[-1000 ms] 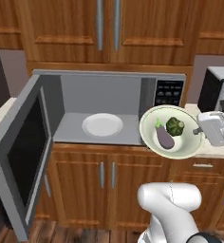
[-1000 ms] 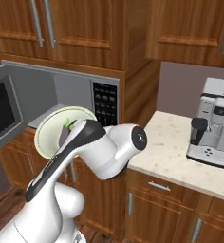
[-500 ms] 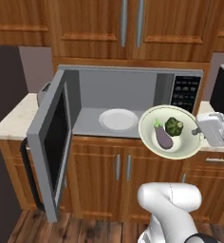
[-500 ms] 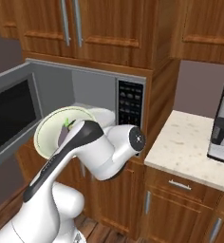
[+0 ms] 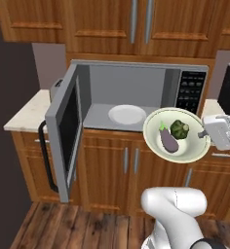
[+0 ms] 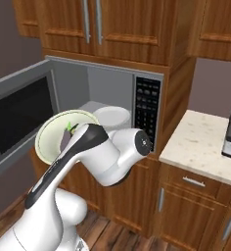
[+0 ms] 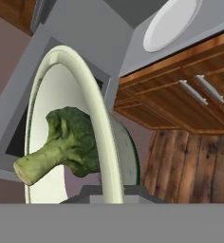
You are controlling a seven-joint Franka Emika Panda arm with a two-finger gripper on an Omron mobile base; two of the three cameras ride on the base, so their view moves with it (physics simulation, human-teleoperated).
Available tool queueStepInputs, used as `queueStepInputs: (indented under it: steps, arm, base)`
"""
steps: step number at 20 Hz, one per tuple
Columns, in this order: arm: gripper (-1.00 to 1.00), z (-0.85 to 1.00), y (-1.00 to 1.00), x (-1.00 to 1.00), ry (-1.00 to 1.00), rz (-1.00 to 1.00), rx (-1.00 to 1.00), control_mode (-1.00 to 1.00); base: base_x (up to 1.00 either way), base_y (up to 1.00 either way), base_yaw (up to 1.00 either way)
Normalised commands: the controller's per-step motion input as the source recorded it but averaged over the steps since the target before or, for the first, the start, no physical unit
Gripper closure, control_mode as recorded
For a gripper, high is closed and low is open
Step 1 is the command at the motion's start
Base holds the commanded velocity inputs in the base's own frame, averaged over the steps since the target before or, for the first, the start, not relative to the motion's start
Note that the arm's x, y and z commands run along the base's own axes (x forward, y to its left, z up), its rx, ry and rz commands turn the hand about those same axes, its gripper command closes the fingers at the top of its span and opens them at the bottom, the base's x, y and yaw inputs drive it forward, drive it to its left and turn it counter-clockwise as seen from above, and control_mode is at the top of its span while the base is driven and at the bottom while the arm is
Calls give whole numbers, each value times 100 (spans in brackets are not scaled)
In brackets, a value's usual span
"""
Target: Place the bowl containing the eggplant and broccoli in the microwave. Close the microwave door and press the start button to microwave the meal.
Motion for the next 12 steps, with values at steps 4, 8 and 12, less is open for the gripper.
queueStepInputs:
  steps: [4,8,12]
  arm:
    - [100,0,0,0,0,0,0,100]
    - [100,0,0,0,0,0,0,100]
    - [100,0,0,0,0,0,0,100]
  base:
    - [0,2,10]
    - [-2,4,12]
    - [-13,16,15]
